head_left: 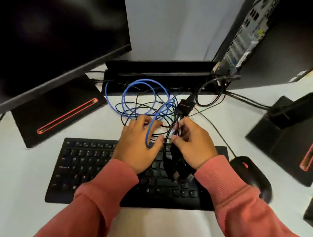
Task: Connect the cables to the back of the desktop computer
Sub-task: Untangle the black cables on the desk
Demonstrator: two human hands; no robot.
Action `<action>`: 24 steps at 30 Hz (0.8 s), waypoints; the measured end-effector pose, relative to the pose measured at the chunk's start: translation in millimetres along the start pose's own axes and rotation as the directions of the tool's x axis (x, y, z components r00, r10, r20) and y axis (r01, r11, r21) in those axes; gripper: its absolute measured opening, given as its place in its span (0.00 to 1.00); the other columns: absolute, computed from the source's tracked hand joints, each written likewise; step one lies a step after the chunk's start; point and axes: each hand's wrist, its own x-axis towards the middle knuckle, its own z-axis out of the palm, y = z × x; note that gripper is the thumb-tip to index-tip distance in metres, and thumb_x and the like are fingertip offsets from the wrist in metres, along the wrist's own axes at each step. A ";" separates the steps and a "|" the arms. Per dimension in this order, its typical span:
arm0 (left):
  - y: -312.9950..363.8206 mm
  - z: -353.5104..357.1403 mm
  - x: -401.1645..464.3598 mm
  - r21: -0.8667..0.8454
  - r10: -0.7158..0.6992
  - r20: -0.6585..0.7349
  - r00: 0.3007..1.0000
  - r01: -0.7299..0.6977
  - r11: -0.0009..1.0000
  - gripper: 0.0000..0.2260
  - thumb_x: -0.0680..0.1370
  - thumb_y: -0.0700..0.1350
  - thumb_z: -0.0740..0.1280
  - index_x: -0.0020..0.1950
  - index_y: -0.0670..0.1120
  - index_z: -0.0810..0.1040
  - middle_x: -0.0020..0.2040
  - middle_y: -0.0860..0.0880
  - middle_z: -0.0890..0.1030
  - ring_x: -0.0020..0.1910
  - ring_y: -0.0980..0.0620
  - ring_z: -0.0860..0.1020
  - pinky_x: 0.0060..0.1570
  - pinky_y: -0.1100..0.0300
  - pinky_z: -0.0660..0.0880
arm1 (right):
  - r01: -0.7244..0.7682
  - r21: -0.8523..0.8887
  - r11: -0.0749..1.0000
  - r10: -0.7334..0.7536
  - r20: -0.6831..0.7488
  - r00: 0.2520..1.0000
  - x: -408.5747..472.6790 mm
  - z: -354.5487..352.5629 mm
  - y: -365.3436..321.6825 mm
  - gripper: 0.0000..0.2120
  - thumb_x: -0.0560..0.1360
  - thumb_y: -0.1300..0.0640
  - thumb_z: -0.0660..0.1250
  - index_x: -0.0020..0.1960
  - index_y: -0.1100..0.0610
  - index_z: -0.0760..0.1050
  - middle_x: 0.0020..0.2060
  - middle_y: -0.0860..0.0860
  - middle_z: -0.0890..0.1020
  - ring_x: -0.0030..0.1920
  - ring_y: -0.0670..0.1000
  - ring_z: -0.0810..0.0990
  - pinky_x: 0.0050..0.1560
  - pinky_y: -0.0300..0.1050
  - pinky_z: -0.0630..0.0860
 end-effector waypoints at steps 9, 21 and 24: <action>-2.4 8.6 -5.5 -0.043 -0.002 -0.177 0.984 -0.006 0.999 0.09 0.79 0.58 0.66 0.57 0.58 0.74 0.57 0.56 0.70 0.57 0.53 0.72 0.46 0.55 0.71 | 0.135 -0.091 0.987 -0.145 -0.114 0.983 0.5 10.3 11.0 0.06 0.76 0.53 0.71 0.49 0.51 0.74 0.38 0.46 0.79 0.38 0.50 0.75 0.40 0.46 0.71; 1.1 3.9 -13.1 0.028 -0.024 -0.140 0.990 0.028 0.999 0.11 0.81 0.59 0.63 0.61 0.57 0.75 0.54 0.55 0.66 0.59 0.48 0.75 0.49 0.56 0.67 | 0.095 -0.102 0.990 -0.112 -0.183 0.977 -15.5 11.7 -1.1 0.05 0.77 0.53 0.71 0.49 0.54 0.78 0.34 0.43 0.77 0.38 0.47 0.76 0.39 0.42 0.68; 0.2 3.6 -11.9 0.027 -0.022 -0.139 0.990 0.026 0.999 0.12 0.82 0.59 0.62 0.63 0.59 0.75 0.58 0.53 0.70 0.60 0.48 0.75 0.50 0.56 0.68 | 0.080 -0.121 0.989 -0.101 -0.179 0.979 -16.1 12.9 -1.2 0.05 0.78 0.52 0.69 0.49 0.52 0.76 0.34 0.45 0.76 0.37 0.48 0.75 0.37 0.41 0.69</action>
